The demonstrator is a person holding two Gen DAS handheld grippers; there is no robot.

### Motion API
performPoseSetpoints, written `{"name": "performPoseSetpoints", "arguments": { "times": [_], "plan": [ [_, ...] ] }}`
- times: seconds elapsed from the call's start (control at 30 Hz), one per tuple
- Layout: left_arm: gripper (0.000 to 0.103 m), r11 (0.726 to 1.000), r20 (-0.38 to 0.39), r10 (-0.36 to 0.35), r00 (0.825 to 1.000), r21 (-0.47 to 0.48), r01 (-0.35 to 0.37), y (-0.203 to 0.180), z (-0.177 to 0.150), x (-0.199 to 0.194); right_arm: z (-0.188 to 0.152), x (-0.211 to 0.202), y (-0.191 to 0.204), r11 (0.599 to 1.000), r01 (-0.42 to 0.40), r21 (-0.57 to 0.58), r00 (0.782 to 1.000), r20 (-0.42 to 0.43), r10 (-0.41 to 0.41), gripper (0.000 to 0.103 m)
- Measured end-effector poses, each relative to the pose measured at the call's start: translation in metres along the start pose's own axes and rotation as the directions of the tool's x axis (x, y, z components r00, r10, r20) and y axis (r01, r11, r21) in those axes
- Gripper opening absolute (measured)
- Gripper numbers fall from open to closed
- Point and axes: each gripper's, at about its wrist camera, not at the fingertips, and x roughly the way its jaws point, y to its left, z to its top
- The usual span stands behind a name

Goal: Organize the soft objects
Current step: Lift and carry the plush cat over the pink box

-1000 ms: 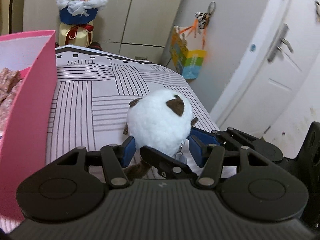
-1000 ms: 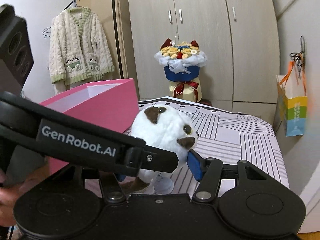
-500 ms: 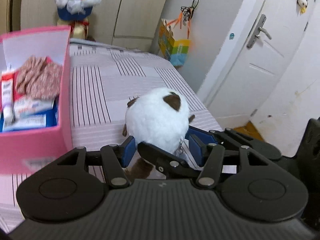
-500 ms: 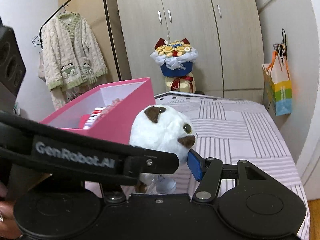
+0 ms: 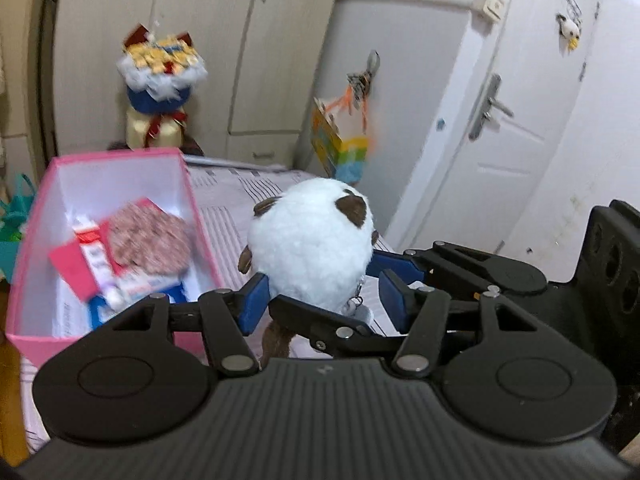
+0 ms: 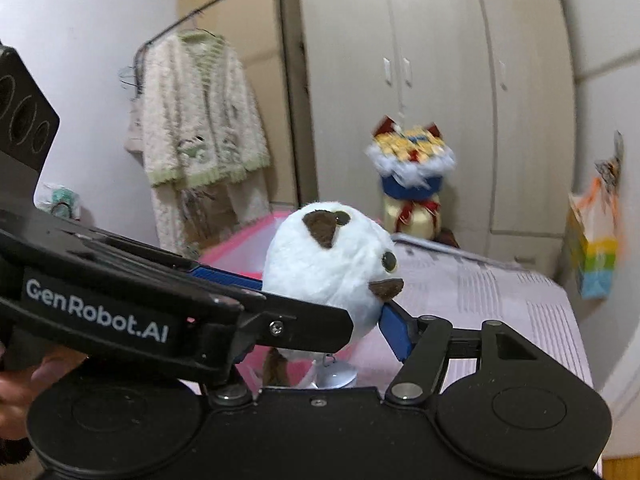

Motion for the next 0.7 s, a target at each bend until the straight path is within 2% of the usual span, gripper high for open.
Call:
{"name": "performPoseSetpoints", "arguments": {
  "times": [0.3, 0.47, 0.7],
  "plan": [
    [0.058, 0.995, 0.073, 0.086, 0.994, -0.047, -0.083, 0.058, 0.029, -0.010, 0.038, 0.056, 0.019, 0.990, -0.140, 0.006, 0.990, 0.009, 0.140, 0.074],
    [0.059, 0.990, 0.094, 0.106, 0.990, -0.098, -0.097, 0.098, 0.037, 0.003, 0.048, 0.096, 0.022, 0.982, -0.186, -0.011, 0.983, 0.001, 0.186, 0.074],
    [0.059, 0.979, 0.080, 0.118, 0.990, -0.177, -0.103, 0.152, 0.054, 0.034, 0.064, 0.157, 0.001, 0.948, -0.312, 0.065, 0.945, -0.085, 0.317, 0.074]
  ]
}}
